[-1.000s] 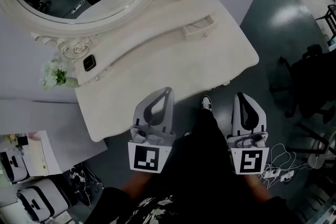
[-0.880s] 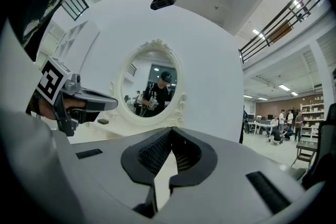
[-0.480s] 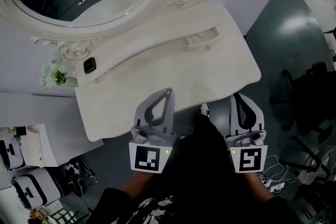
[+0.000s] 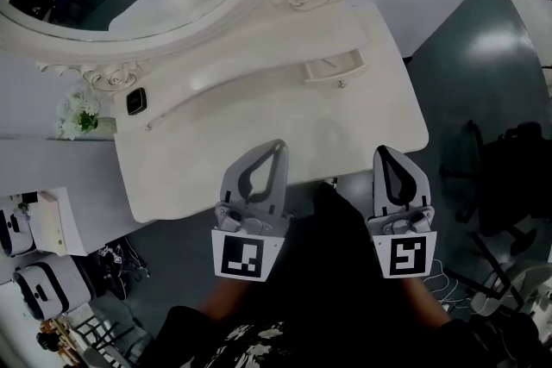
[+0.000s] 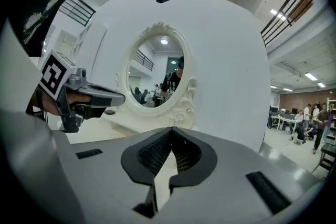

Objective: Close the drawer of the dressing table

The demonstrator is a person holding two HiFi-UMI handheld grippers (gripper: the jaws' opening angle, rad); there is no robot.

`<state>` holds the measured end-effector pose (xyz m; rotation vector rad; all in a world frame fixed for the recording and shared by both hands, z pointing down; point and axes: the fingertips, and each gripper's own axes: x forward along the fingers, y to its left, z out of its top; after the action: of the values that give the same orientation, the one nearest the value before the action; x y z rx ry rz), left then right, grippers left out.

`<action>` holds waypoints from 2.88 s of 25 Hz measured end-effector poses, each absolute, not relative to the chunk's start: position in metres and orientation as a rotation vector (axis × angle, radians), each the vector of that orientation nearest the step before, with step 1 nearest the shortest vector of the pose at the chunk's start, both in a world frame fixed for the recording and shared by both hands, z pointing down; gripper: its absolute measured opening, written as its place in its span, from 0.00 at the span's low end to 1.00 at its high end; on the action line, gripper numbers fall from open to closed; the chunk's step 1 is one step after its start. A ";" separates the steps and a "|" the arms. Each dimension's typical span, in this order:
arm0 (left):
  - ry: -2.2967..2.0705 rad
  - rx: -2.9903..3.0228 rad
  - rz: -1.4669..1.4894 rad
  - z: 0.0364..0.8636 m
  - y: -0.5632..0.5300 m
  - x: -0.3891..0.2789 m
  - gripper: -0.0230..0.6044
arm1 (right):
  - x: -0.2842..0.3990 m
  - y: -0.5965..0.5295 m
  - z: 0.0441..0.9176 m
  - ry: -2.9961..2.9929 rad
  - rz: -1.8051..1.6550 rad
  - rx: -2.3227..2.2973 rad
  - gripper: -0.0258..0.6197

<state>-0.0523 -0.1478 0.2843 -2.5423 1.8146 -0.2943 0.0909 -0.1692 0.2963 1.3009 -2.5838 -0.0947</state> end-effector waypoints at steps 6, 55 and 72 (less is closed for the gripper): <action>1.888 -2.496 -0.319 0.288 -0.170 -0.046 0.04 | 0.091 -0.194 0.312 -2.630 -0.089 1.201 0.04; 1.643 -2.861 -0.525 0.407 -0.236 -0.044 0.04 | 0.042 -0.283 0.490 -2.378 0.233 1.217 0.33; 1.606 -2.892 -0.576 0.424 -0.240 -0.044 0.04 | 0.039 -0.305 0.506 -2.328 0.278 1.241 0.21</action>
<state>-0.0444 -0.2402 0.4239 -2.8924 1.6063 -0.5756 0.0389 -0.3053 0.5062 1.2408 -2.3282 0.2782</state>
